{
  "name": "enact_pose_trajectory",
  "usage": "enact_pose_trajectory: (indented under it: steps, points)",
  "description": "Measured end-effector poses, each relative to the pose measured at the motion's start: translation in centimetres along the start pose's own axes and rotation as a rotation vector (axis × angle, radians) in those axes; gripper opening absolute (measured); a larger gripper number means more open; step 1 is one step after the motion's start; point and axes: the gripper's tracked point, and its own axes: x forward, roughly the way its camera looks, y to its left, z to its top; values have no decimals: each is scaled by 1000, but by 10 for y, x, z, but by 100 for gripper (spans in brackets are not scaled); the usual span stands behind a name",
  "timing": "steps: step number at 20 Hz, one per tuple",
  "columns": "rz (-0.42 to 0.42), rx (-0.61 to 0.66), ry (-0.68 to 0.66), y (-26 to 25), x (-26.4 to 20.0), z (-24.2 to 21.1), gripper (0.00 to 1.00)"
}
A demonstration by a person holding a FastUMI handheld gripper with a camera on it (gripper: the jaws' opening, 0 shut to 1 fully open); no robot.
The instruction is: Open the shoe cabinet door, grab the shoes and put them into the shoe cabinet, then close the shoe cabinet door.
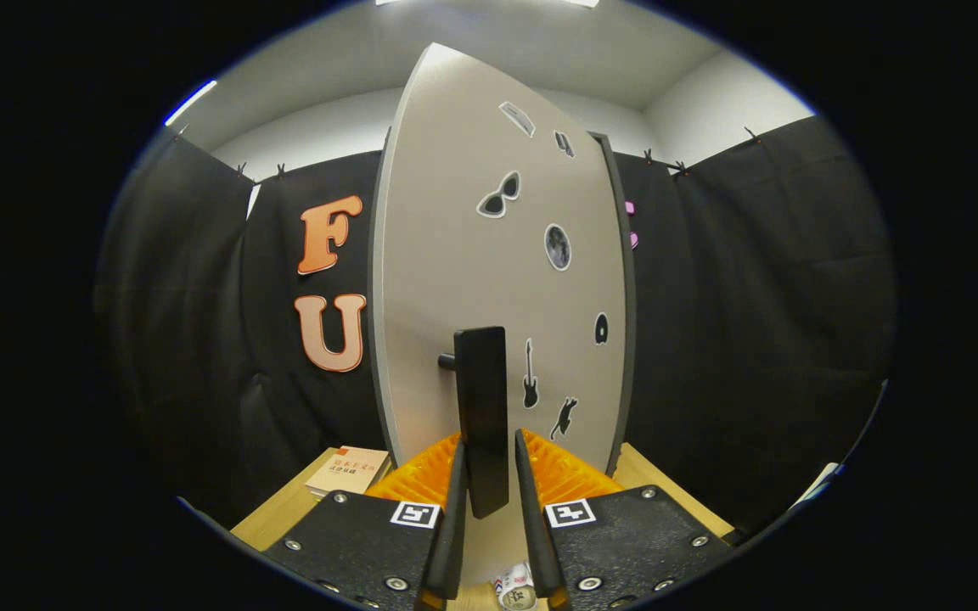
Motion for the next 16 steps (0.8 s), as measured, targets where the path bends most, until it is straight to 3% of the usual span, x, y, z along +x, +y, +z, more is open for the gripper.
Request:
enact_pose_trajectory:
  steps: [16]
  points:
    - [-186,-3,7,-117,-51,-7,31]
